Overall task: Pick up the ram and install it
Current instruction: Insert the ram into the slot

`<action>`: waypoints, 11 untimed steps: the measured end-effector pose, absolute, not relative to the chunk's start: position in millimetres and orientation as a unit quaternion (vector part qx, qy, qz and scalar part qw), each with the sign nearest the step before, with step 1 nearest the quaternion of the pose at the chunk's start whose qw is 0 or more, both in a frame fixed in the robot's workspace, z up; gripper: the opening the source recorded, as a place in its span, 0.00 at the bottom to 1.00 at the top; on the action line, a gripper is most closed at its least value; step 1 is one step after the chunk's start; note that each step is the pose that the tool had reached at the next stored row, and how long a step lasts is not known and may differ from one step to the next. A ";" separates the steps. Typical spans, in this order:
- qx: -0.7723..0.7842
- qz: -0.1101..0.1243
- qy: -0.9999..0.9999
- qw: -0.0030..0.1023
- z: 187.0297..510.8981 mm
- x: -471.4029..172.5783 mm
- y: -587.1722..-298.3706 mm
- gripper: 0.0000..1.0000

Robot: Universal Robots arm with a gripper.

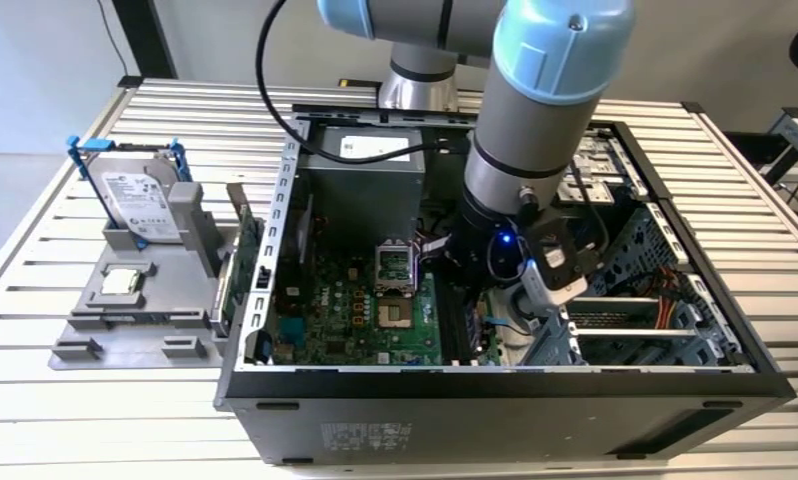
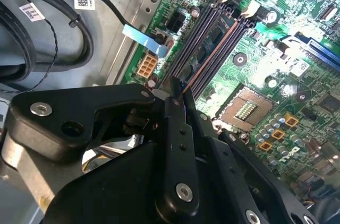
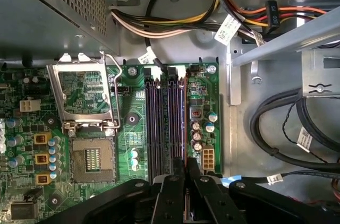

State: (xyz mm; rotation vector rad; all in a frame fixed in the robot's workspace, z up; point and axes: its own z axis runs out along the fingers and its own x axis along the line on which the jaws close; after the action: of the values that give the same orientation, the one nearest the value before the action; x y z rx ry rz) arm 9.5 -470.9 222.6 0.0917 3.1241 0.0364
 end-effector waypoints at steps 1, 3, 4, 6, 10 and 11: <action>0.029 0.012 0.999 0.008 222.3 9.5 -470.9 0.00; 0.029 0.011 0.999 0.007 221.3 9.6 -470.9 0.00; 0.029 0.011 0.999 0.007 220.7 9.7 -470.9 0.00; 0.029 0.011 0.999 0.007 219.4 9.9 -471.0 0.00; 0.029 0.011 0.999 0.007 218.8 11.2 -470.9 0.00; 0.029 0.011 0.999 0.007 218.8 11.6 -470.9 0.00</action>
State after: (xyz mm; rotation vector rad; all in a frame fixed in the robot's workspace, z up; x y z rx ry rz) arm 11.6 -470.9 218.8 0.0917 3.1260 0.0359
